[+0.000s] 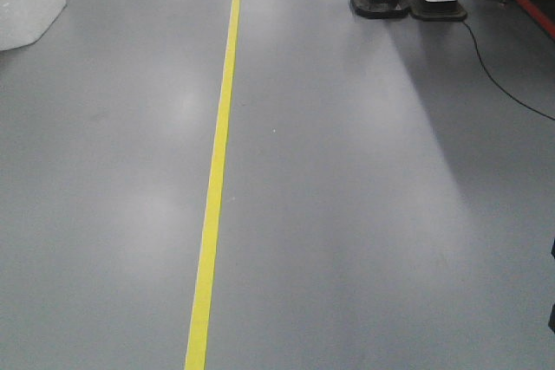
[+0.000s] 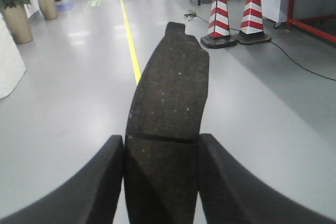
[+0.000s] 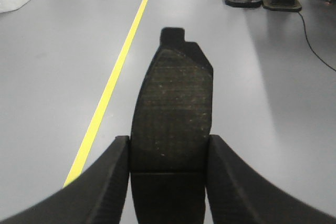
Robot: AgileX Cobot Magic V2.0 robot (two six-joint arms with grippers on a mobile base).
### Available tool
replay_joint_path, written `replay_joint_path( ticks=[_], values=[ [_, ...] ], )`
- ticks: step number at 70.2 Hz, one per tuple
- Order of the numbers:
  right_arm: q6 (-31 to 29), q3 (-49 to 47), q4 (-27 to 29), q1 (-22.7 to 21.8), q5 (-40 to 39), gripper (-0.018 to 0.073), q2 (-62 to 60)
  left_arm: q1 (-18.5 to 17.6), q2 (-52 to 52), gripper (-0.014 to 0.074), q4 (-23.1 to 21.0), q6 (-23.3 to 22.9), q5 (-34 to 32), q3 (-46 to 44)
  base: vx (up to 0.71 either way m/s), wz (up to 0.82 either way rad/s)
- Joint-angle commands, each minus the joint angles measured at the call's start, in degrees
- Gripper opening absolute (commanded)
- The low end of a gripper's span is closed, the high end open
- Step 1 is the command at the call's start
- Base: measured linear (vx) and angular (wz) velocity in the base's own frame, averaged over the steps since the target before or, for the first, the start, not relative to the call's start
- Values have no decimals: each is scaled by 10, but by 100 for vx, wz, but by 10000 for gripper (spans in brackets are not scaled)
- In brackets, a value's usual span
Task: Move and align brake pads A on conveyor
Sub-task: 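Turn the base away from the table holding both pads, then drive along the yellow floor line past the striped cones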
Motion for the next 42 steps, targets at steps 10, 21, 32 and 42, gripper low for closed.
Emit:
replay_joint_path(
  ticks=[10, 21, 32, 42],
  values=[
    [-3, -17, -8, -1, -55, 48, 4, -4, 6, 83, -12, 0, -55, -16, 56, -8],
    [-3, -17, -8, -1, -55, 48, 4, -4, 6, 83, -12, 0, -55, -16, 58, -1],
    [-3, -17, -8, -1, -55, 48, 4, -4, 6, 83, -12, 0, -55, -16, 58, 5],
    [-3, -17, -8, -1, -55, 48, 4, -4, 6, 83, -12, 0, -55, -16, 58, 4]
  ],
)
